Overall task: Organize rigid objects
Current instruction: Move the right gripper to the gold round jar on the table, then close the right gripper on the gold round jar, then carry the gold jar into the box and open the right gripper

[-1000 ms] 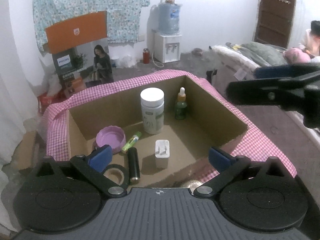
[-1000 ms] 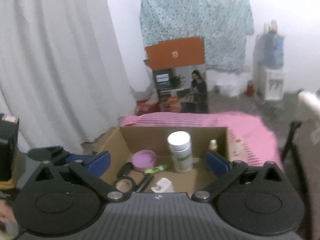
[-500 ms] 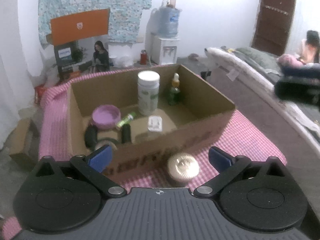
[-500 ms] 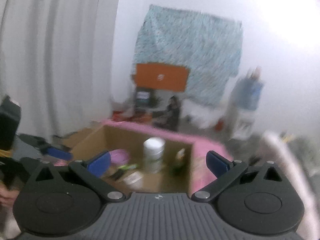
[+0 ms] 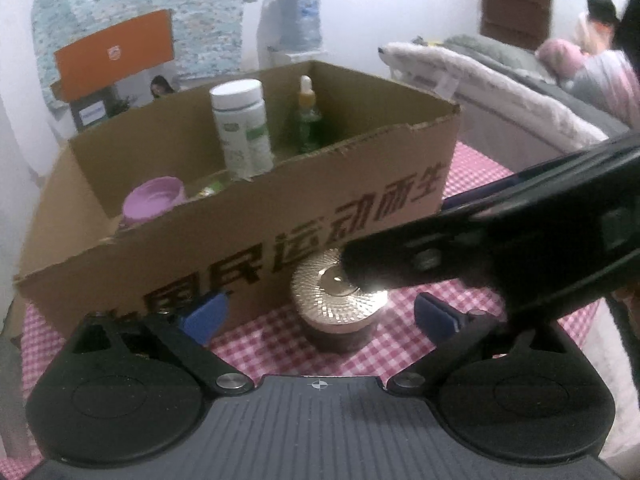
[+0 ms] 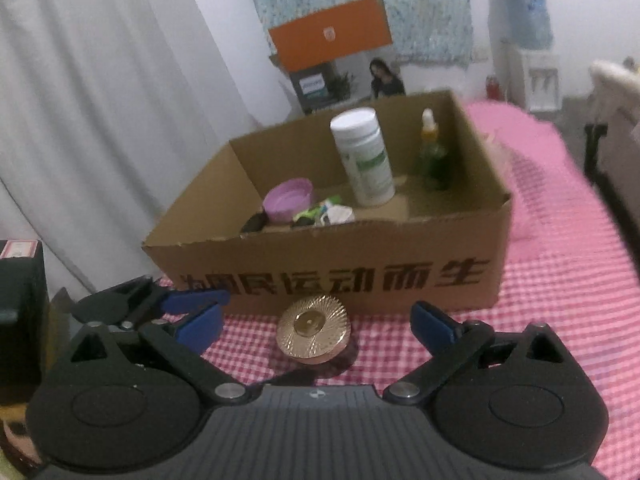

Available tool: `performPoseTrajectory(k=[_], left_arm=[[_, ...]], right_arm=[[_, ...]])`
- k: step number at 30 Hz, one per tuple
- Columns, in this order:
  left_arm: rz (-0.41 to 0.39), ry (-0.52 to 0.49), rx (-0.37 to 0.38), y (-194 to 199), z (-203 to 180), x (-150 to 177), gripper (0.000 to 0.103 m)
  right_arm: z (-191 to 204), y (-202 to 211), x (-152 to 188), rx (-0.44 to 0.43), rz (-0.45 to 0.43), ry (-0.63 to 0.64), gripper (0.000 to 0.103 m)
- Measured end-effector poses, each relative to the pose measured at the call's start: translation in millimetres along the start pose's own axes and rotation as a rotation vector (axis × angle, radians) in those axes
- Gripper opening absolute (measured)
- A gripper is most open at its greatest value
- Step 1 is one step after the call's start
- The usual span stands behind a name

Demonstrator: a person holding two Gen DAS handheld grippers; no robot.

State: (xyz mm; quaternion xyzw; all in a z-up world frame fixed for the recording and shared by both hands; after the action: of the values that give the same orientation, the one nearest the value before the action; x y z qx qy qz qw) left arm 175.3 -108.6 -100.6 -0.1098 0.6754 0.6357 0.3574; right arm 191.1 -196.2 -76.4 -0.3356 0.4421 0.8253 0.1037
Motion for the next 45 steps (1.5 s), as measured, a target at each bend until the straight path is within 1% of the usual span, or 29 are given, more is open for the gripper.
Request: performPoseTrajectory(k=[2,4,5,6,7,9,11,13,16,19,23,27,31,36,39,42,45], left_arm=[[0.008,-0.007,0.008,-5.5,-2.2,0.2,0.095],[0.015,-0.013,0.017,-10.3,-3.4,0.2,0.089],[0.019,-0.014,0.021,-13.0,-3.9,1.1,0.087],[0.021,-0.016,0.026,-14.7,-4.6,1.9,0.082],[0.025,-0.017,0.031,-16.4,-5.0,2.0,0.079],[0.035,-0.012,0.038,-20.7,-4.1,1.9,0.075],[0.04,-0.003,0.047,-22.8,-4.2,2.9,0.069],[0.041,0.004,0.057,-24.2,-3.8,3.2,0.057],[0.037,0.012,0.066,-24.6,-3.9,2.6,0.056],[0.036,0.018,0.067,-22.5,-4.3,4.3,0.056],[0.031,0.032,0.083,-15.7,-6.3,2.8,0.056],[-0.004,0.018,0.078,5.8,-11.0,-2.6,0.056],[-0.074,0.001,0.07,40.4,-12.0,-19.6,0.056],[-0.169,0.003,0.066,76.5,-7.5,-59.1,0.056],[-0.194,0.016,0.08,77.8,-1.9,-88.6,0.056],[-0.179,0.031,0.095,61.0,3.8,-114.0,0.056],[-0.122,0.057,0.123,34.1,9.1,-125.9,0.056]], right_arm=[[-1.8,-12.9,3.8,-0.014,0.027,-0.014,0.093],[-5.2,-22.8,5.8,-0.034,0.054,-0.034,0.082],[-6.8,-26.7,7.4,-0.041,0.066,-0.044,0.081],[-8.4,-30.6,8.8,-0.048,0.077,-0.054,0.078],[-9.8,-34.5,9.9,-0.057,0.088,-0.065,0.074],[-11.3,-41.1,11.9,-0.074,0.108,-0.079,0.07],[-12.7,-46.6,13.1,-0.096,0.125,-0.098,0.066],[-14.2,-50.7,13.7,-0.115,0.137,-0.118,0.063],[-17.1,-55.9,12.7,-0.138,0.148,-0.147,0.057],[-20.1,-57.4,11.5,-0.141,0.153,-0.165,0.053],[-19.7,-52.9,11.9,-0.137,0.156,-0.168,0.051],[-13.0,-38.6,11.3,-0.136,0.143,-0.155,0.051],[0.0,-11.9,3.7,-0.141,0.105,-0.119,0.051],[20.3,35.0,-26.7,-0.144,0.014,-0.028,0.051],[26.3,53.3,-51.5,-0.128,-0.03,0.032,0.051],[21.6,58.0,-81.2,-0.115,-0.035,0.063,0.051],[6.0,44.1,-109.4,-0.105,0.022,0.058,0.051]])
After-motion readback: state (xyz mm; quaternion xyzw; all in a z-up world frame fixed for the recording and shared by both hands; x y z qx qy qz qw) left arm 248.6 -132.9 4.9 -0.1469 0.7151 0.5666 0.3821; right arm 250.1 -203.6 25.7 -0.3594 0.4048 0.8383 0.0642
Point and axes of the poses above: each gripper's, at about its wrist camera, not at the fingertips, and y roughly against the way its jaws point, z to its left, x to its underside, the point moved 9 cm from there along -y, roughly the way its jaws point, and after that the axes turned 9 degrees about z, right-handed, at the moved point
